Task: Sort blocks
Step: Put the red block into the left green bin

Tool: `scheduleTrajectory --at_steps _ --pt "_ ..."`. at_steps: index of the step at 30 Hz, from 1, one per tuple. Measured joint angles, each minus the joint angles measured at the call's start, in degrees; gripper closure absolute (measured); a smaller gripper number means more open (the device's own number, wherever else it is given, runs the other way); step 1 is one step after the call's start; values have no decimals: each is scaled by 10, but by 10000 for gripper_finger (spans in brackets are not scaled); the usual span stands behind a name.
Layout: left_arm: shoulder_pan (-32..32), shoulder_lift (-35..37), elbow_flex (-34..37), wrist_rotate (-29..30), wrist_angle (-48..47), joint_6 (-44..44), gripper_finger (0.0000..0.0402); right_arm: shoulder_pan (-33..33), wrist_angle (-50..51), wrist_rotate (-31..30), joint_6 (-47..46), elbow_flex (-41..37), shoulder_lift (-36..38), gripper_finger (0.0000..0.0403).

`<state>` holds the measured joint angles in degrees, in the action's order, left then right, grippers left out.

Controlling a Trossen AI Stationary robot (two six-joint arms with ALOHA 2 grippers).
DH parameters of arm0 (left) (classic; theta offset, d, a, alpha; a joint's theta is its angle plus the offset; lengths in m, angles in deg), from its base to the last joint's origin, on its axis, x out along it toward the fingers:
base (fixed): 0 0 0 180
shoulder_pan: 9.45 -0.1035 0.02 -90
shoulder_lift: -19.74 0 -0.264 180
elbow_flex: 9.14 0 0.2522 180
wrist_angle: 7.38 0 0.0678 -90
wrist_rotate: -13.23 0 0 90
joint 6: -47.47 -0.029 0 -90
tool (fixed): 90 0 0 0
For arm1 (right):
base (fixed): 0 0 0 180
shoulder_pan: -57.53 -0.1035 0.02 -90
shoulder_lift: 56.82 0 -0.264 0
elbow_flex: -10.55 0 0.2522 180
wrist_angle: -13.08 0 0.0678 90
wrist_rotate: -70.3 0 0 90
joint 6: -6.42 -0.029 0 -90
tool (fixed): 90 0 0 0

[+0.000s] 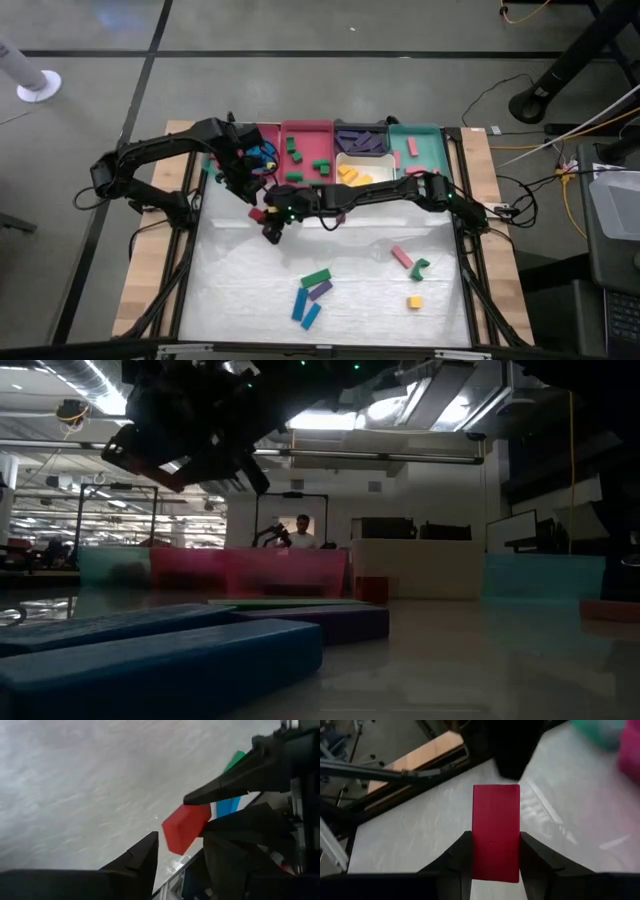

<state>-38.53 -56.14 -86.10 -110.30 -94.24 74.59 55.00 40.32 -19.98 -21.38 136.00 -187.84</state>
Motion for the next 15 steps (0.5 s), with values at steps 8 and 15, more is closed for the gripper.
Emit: scheduleTrajectory --at_steps 8,15 --pt "0 0 0 -30 -1 16 254 7 -4 -17 -1 1 0 278" --pt "0 0 0 -38 -39 8 254 7 -25 6 0 1 3 277"
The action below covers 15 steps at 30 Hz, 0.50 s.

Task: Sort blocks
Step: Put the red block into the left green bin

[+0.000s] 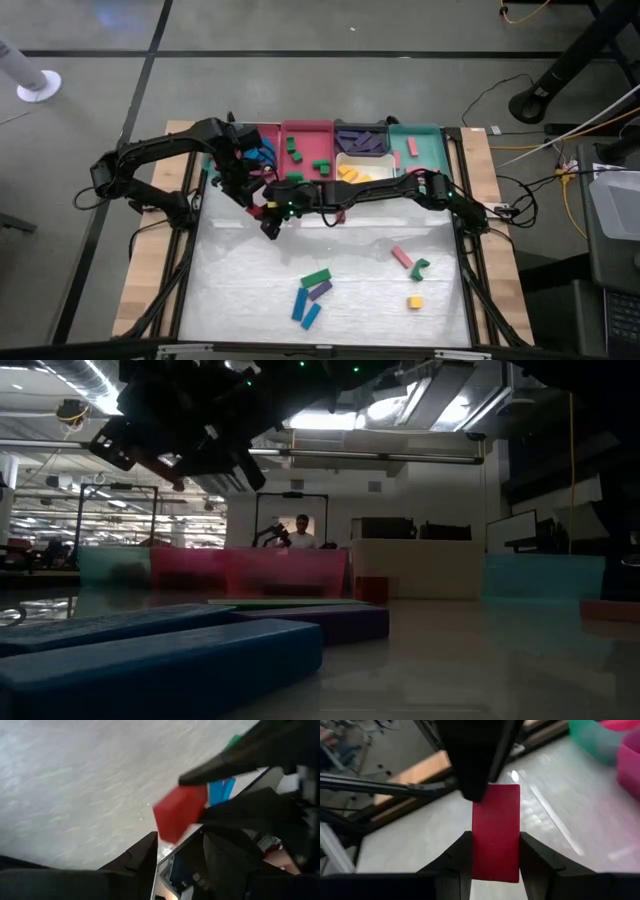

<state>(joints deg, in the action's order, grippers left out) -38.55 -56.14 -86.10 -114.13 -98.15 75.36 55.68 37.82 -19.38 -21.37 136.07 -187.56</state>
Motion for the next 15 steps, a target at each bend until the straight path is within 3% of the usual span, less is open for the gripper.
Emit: scheduleTrajectory --at_steps 15 --pt "0 0 0 -23 -5 5 253 -1 -49 7 11 0 1 277"
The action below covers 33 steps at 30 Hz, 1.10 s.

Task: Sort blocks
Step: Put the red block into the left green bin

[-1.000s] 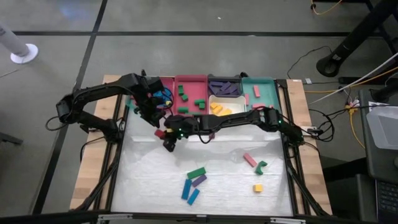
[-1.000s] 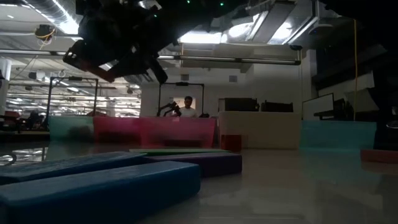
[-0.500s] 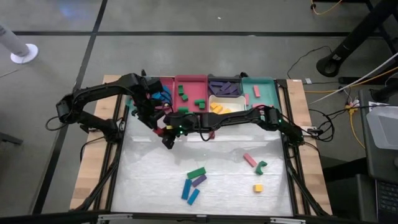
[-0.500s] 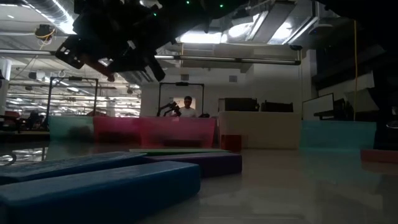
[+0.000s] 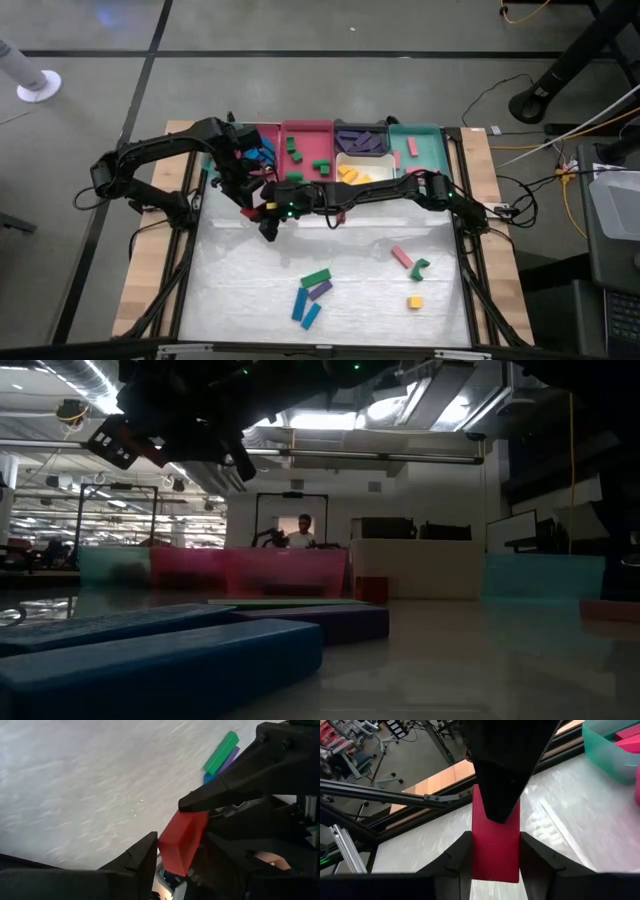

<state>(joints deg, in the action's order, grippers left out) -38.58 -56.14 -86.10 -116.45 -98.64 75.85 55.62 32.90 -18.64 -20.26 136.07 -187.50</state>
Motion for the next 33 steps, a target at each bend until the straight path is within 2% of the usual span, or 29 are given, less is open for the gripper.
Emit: scheduleTrajectory --at_steps 6,14,21,28,33 --pt "0 0 0 -4 -11 -6 277 0 -1 -33 2 0 0 276" --pt "-1 0 0 -13 -20 -29 359 0 -3 -50 3 0 0 276" --pt "0 0 0 10 -8 -35 361 1 -1 -50 2 0 0 258" --pt "-34 0 0 52 0 -54 361 7 26 29 0 0 0 206" --pt "-98 0 -16 125 2 -104 361 7 76 203 -1 0 6 181"
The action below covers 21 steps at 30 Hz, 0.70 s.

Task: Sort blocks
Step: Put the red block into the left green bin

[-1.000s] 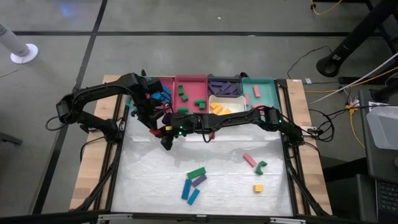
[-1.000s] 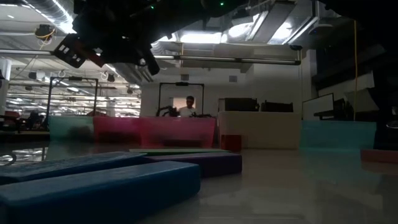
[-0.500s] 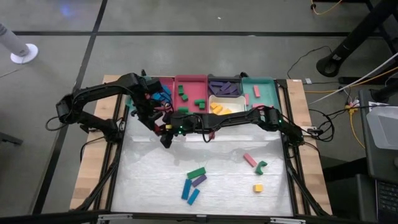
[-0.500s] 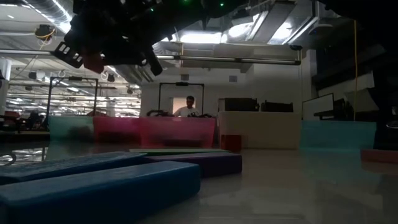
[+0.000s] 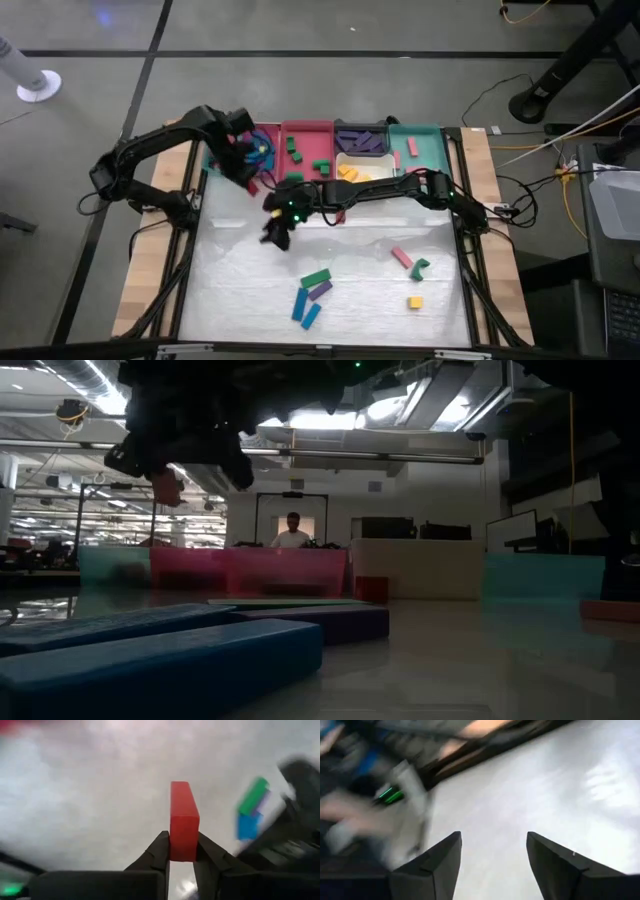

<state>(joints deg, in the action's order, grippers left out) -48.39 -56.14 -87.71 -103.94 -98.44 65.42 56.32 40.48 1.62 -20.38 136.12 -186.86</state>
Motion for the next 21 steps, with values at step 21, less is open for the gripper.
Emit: scheduleTrajectory --at_steps 21 --pt "-152 -2 17 405 153 -54 287 -94 387 -78 178 0 1 178"
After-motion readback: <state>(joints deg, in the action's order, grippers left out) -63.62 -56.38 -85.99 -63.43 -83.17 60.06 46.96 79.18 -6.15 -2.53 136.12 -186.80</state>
